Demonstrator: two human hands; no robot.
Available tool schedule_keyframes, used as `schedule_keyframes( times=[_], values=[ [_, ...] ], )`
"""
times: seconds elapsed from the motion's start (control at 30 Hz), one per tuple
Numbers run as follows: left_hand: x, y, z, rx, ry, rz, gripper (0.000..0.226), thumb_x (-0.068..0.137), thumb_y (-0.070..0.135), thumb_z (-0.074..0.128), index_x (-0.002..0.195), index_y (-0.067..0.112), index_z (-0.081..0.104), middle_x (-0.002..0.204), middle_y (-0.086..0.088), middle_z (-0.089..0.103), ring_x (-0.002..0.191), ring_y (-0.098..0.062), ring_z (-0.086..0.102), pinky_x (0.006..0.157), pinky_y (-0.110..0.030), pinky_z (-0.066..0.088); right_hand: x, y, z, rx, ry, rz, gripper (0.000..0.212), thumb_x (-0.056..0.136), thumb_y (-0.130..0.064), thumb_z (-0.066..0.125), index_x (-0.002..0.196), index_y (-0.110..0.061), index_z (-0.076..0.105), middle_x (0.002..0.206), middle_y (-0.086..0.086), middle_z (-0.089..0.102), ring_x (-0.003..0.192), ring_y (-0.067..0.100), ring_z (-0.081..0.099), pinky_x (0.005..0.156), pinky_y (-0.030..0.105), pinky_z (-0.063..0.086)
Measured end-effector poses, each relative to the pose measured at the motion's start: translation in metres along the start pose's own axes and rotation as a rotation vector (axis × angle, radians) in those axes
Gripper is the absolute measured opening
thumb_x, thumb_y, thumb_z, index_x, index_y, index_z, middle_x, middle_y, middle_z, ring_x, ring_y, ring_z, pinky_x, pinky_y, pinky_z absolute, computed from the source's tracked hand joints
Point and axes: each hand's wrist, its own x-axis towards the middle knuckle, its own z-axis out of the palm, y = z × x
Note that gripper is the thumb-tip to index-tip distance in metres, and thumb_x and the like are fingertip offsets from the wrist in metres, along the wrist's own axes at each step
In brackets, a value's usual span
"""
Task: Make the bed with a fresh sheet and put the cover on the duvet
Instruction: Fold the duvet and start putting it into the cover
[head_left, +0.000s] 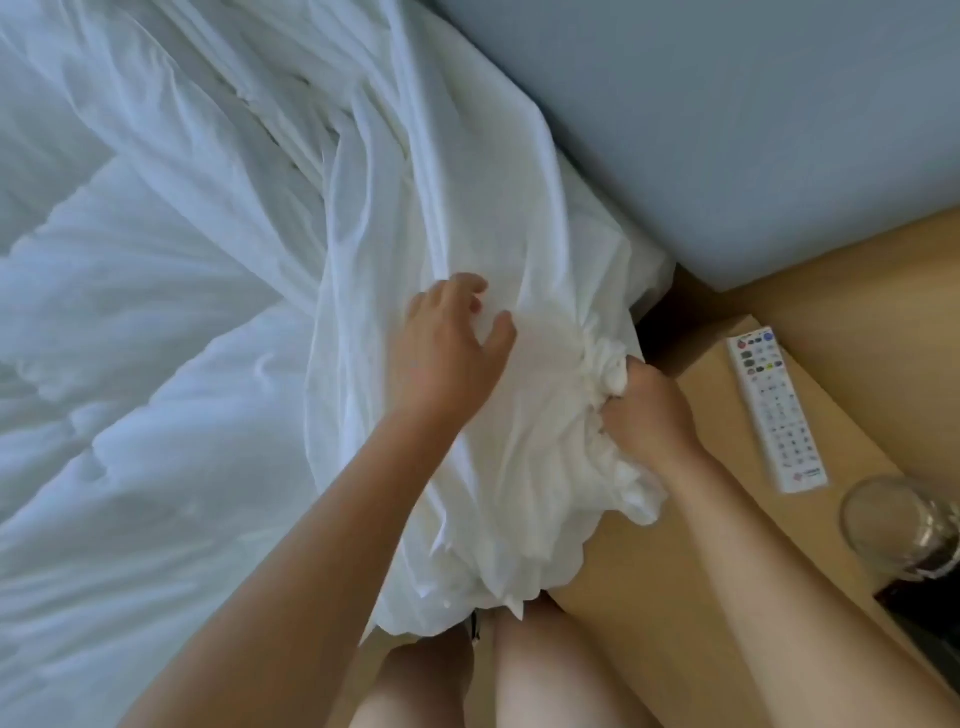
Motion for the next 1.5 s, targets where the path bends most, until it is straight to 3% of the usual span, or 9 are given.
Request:
schedule_keyframes(
  times=[0.13, 0.23, 0.4, 0.57, 0.7, 0.87, 1.17, 1.3, 1.5],
  values=[
    [0.016, -0.056, -0.033, 0.079, 0.066, -0.550, 0.107, 0.065, 0.057, 0.073, 0.148, 0.021, 0.017, 0.150, -0.009, 0.025, 0.138, -0.029, 0.023, 0.110, -0.049, 0.023, 0.002, -0.021, -0.015, 0.225, -0.147, 0.055, 0.048, 0.066, -0.041, 0.062, 0.105, -0.012, 0.061, 0.114, 0.010, 0.053, 0.103, 0.030, 0.056, 0.084, 0.042, 0.051],
    [0.023, -0.053, -0.028, -0.399, -0.070, -0.763, 0.109, 0.056, 0.055, 0.082, 0.141, 0.016, 0.026, 0.132, -0.006, 0.049, 0.119, -0.027, 0.052, 0.099, -0.045, 0.046, 0.008, -0.043, -0.014, 0.125, -0.125, 0.059, 0.082, 0.066, -0.062, 0.069, 0.128, -0.012, 0.050, 0.132, 0.007, 0.042, 0.124, 0.027, 0.042, 0.102, 0.044, 0.041],
    [0.052, -0.040, -0.045, -0.370, -0.401, -0.693, 0.066, 0.040, 0.056, 0.084, 0.090, 0.018, 0.064, 0.082, 0.001, 0.071, 0.071, -0.016, 0.069, 0.058, -0.027, 0.056, 0.010, -0.068, 0.004, 0.070, -0.029, 0.005, 0.037, 0.078, -0.050, 0.067, 0.091, -0.017, 0.058, 0.083, -0.001, 0.062, 0.070, 0.018, 0.058, 0.059, 0.030, 0.046],
    [0.097, -0.018, -0.056, -0.661, -0.568, -0.706, 0.062, 0.063, 0.051, 0.080, 0.111, 0.015, 0.064, 0.102, -0.004, 0.071, 0.091, -0.019, 0.069, 0.088, -0.036, 0.053, -0.003, -0.079, 0.018, -0.055, 0.130, -0.115, 0.026, 0.087, -0.030, 0.058, 0.066, -0.023, 0.043, 0.063, -0.009, 0.048, 0.055, 0.006, 0.040, 0.049, 0.023, 0.025],
    [0.111, 0.002, -0.050, -0.520, -0.630, -0.707, 0.042, 0.072, 0.039, 0.077, 0.103, 0.014, 0.062, 0.102, -0.006, 0.069, 0.087, -0.022, 0.067, 0.079, -0.035, 0.055, -0.006, -0.071, 0.023, -0.009, 0.190, -0.135, 0.021, 0.086, -0.027, 0.058, 0.071, -0.020, 0.045, 0.065, -0.007, 0.051, 0.064, 0.018, 0.051, 0.059, 0.027, 0.036],
    [0.105, 0.016, -0.060, 0.129, -0.473, -0.390, 0.033, 0.097, 0.028, 0.047, 0.112, 0.001, 0.060, 0.116, -0.013, 0.061, 0.105, -0.030, 0.059, 0.076, -0.031, 0.042, -0.003, -0.058, 0.022, 0.058, 0.214, -0.078, 0.022, 0.088, -0.035, 0.059, 0.076, -0.021, 0.048, 0.065, -0.011, 0.046, 0.067, 0.016, 0.046, 0.063, 0.028, 0.033],
    [0.076, -0.018, -0.145, 0.157, 0.099, -0.261, 0.045, 0.093, 0.046, 0.044, 0.067, 0.009, 0.047, 0.063, 0.001, 0.044, 0.065, -0.025, 0.045, 0.064, -0.032, 0.033, 0.001, -0.049, 0.019, 0.066, 0.164, -0.047, 0.032, 0.083, -0.050, 0.063, 0.084, -0.020, 0.054, 0.081, -0.001, 0.058, 0.079, 0.023, 0.056, 0.072, 0.033, 0.046],
    [0.049, -0.047, -0.147, -0.385, 0.298, -0.514, 0.043, 0.092, 0.043, 0.051, 0.064, 0.011, 0.051, 0.060, 0.002, 0.047, 0.059, -0.019, 0.046, 0.057, -0.029, 0.037, 0.002, -0.056, 0.017, 0.019, 0.156, -0.013, 0.028, 0.084, -0.048, 0.063, 0.076, -0.022, 0.054, 0.068, -0.006, 0.051, 0.073, 0.023, 0.053, 0.065, 0.031, 0.039],
    [0.005, -0.014, -0.054, -0.222, -0.391, -0.488, 0.063, 0.071, 0.059, 0.071, 0.116, 0.016, 0.060, 0.109, -0.002, 0.068, 0.102, -0.022, 0.063, 0.084, -0.032, 0.052, -0.008, -0.054, 0.013, 0.017, 0.197, 0.000, 0.035, 0.082, -0.047, 0.065, 0.079, -0.016, 0.050, 0.080, 0.003, 0.058, 0.072, 0.024, 0.049, 0.063, 0.031, 0.034]
  ],
)
